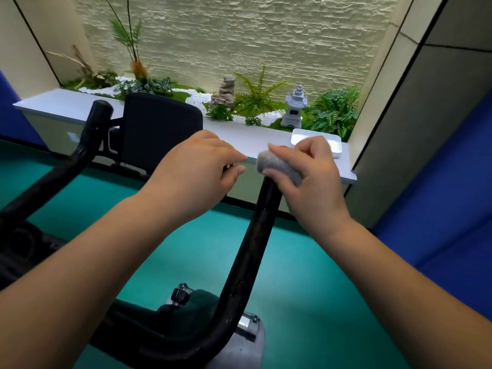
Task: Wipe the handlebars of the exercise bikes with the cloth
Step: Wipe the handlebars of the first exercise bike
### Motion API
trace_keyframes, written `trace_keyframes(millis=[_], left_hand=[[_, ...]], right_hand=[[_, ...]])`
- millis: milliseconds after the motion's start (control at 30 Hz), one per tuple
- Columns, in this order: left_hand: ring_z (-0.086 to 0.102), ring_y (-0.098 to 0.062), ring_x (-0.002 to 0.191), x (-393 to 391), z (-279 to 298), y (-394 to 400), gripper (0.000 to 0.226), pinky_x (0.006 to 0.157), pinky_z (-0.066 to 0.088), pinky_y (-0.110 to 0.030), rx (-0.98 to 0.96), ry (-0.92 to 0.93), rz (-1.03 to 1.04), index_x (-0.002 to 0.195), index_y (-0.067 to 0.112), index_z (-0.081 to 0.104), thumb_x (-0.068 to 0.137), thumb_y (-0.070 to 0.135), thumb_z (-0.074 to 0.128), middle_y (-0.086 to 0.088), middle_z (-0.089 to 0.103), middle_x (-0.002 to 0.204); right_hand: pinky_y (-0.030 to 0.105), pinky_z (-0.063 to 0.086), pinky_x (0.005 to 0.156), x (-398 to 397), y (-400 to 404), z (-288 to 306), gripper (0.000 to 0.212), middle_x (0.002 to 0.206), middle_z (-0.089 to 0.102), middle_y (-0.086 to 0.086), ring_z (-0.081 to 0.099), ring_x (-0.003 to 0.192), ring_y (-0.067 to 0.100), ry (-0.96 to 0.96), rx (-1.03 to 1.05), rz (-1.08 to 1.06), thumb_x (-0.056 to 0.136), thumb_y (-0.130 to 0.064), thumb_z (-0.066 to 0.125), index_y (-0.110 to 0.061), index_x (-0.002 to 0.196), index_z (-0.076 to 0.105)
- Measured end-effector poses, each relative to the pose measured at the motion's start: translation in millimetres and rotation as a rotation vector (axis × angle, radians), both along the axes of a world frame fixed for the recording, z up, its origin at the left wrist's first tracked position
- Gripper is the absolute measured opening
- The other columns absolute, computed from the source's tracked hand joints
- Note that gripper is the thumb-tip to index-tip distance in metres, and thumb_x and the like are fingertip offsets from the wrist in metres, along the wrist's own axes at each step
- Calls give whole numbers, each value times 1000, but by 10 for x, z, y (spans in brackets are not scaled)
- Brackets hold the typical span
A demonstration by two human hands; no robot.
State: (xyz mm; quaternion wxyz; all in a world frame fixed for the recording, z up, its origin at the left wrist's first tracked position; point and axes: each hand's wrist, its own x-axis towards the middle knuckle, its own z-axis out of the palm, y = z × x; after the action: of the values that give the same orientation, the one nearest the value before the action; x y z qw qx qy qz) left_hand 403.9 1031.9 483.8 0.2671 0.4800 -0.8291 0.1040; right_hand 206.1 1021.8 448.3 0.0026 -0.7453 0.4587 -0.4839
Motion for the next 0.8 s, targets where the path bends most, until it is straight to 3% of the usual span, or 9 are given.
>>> trace_keyframes(millis=[100, 267, 333, 433, 500, 567, 667, 733, 800], left_hand=[[58, -22, 95, 28, 7, -3, 23, 78, 51, -34, -17, -14, -14, 105, 20, 73, 90, 32, 59, 5, 72, 98], [61, -19, 92, 36, 48, 4, 20, 66, 54, -34, -43, -46, -18, 98, 26, 75, 88, 32, 59, 10, 72, 93], [61, -19, 89, 36, 53, 1, 17, 62, 54, -34, -54, -54, -16, 92, 27, 75, 88, 30, 59, 10, 72, 88], [62, -20, 88, 24, 49, 8, 15, 61, 53, -32, -47, -41, -11, 90, 27, 75, 87, 28, 60, 10, 72, 86], [62, -19, 90, 22, 41, 9, 15, 62, 53, -31, -45, -35, -3, 91, 27, 75, 87, 28, 61, 11, 72, 88], [63, -19, 90, 21, 29, 5, 16, 64, 51, -28, -60, -33, 1, 92, 27, 75, 88, 28, 60, 11, 72, 88], [63, -19, 88, 13, 15, 3, 23, 63, 45, -25, -92, -30, 12, 90, 27, 75, 88, 30, 53, 11, 72, 86], [64, -19, 86, -4, 6, 3, 24, 62, 44, -24, -100, -33, 19, 87, 26, 76, 88, 30, 52, 10, 72, 83], [64, -20, 82, -18, 2, -13, 24, 61, 45, -25, -117, -37, 38, 81, 24, 75, 88, 28, 52, 8, 72, 79]], right_hand=[[5, 34, 80, 28, -91, 122, 39, 95, 42, 3, 37, 87, 3, -55, 30, -55, 82, -22, 74, -11, 119, 68], [7, 35, 82, 131, 266, -159, 40, 93, 42, 1, 41, 86, 6, -126, 96, -38, 80, -20, 73, -12, 119, 68], [5, 35, 83, 185, 265, -131, 38, 93, 44, 3, 45, 84, 6, -279, 155, -59, 80, -18, 73, -16, 118, 68], [-1, 34, 82, 216, 56, 106, 33, 103, 52, 6, 51, 86, -11, -568, 232, -163, 86, -20, 70, -23, 118, 67], [-4, 34, 77, 192, -65, 180, 29, 108, 56, 2, 52, 87, -15, -621, 282, -211, 90, -26, 64, -24, 119, 66], [4, 40, 81, 193, -38, 88, 26, 111, 61, 3, 56, 91, -5, -632, 333, -207, 93, -31, 60, -25, 118, 67], [26, 49, 79, 246, 190, -271, 12, 100, 63, 10, 61, 85, 12, -714, 413, -201, 94, -37, 57, -33, 98, 67], [39, 51, 74, 273, 290, -420, 23, 94, 63, 12, 63, 81, 26, -749, 485, -187, 91, -48, 55, -31, 97, 68], [36, 50, 71, 249, 226, -336, 28, 95, 66, 6, 64, 81, 22, -787, 498, -182, 93, -45, 54, -26, 106, 69]])
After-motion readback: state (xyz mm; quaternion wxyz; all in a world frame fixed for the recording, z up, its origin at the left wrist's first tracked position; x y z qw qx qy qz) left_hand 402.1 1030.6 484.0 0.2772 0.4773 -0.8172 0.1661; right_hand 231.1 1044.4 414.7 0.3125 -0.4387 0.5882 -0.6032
